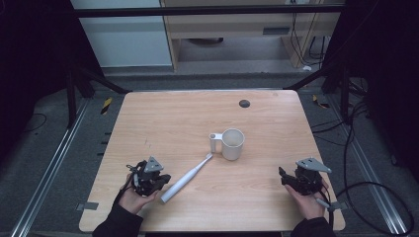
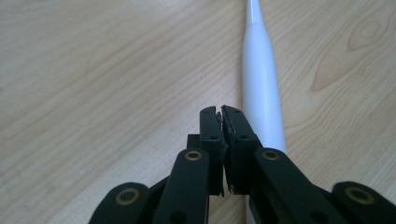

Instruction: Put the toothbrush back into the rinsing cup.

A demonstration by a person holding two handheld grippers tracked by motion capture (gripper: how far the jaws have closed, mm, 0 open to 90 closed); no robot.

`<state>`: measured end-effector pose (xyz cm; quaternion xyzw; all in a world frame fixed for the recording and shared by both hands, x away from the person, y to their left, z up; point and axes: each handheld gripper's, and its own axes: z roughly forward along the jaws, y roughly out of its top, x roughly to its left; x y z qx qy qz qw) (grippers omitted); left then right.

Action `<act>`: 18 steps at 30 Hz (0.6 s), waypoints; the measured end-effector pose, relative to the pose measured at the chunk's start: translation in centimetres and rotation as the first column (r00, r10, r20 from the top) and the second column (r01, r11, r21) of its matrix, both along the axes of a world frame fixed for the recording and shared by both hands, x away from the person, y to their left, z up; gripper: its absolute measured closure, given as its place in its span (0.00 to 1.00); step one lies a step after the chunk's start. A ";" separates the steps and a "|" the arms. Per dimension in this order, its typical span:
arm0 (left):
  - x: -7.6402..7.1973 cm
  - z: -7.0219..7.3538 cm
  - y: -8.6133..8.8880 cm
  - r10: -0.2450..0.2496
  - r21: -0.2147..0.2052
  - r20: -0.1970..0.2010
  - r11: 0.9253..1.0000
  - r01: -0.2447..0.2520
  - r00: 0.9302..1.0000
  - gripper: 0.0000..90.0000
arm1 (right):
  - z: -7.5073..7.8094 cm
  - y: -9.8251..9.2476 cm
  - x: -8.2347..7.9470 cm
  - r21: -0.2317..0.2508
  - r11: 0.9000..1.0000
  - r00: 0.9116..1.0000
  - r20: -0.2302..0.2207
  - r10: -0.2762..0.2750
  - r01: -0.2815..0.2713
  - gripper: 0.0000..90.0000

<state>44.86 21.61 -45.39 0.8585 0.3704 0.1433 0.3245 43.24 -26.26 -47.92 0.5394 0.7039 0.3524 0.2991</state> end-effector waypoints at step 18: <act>2.9 3.4 -2.8 -0.014 0.029 0.023 0.999 0.014 1.000 0.66 | 0.2 -0.1 0.2 0.001 1.000 1.000 -0.010 0.005 -0.005 0.33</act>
